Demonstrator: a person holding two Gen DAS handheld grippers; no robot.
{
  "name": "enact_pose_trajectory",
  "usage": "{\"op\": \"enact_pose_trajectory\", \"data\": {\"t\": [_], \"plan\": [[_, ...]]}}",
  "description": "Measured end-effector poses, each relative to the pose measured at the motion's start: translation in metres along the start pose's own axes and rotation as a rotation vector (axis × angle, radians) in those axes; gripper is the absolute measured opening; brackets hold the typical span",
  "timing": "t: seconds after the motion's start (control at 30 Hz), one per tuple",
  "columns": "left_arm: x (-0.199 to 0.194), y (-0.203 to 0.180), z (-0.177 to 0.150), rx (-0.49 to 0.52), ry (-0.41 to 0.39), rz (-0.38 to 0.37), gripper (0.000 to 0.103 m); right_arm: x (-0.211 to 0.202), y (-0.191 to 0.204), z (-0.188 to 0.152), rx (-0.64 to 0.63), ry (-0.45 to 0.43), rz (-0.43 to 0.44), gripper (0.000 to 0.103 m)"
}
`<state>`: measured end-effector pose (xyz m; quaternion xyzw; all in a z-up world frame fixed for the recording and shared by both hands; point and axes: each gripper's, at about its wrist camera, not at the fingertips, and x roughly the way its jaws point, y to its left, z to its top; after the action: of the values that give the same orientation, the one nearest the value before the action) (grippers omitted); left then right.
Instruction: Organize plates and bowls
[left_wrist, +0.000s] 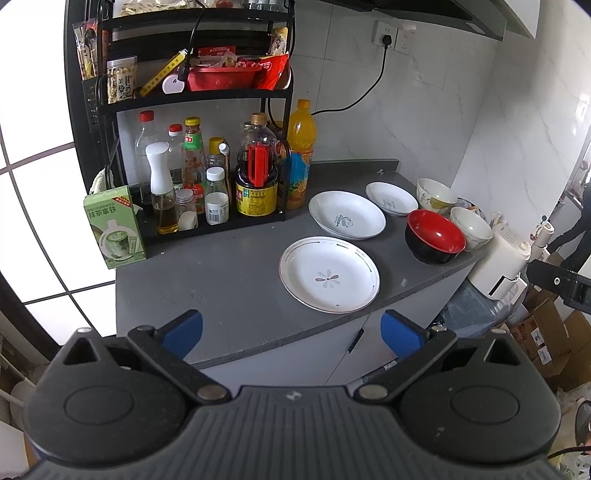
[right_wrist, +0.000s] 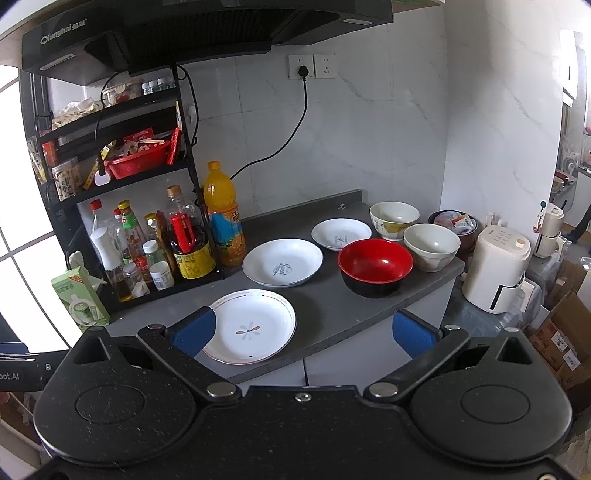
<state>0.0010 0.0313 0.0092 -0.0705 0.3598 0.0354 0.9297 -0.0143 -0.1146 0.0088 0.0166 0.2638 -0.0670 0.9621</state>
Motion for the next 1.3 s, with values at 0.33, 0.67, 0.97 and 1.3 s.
{"op": "enact_pose_trajectory", "data": {"t": [0.33, 0.67, 0.97, 1.3], "plan": [[0.004, 0.001, 0.0, -0.003, 0.005, 0.001, 0.102, 0.003, 0.0, 0.003, -0.004, 0.006, 0.0, 0.103], [0.007, -0.002, 0.004, 0.005, 0.012, 0.001, 0.102, 0.004, 0.0, 0.005, 0.0, 0.007, -0.001, 0.103], [0.008, -0.007, 0.007, 0.023, 0.015, -0.01, 0.102, 0.006, -0.002, 0.005, 0.014, 0.009, -0.012, 0.103], [0.013, -0.011, 0.009, 0.036, 0.025, -0.034, 0.102, 0.004, 0.001, 0.004, 0.02, 0.006, -0.033, 0.103]]}}
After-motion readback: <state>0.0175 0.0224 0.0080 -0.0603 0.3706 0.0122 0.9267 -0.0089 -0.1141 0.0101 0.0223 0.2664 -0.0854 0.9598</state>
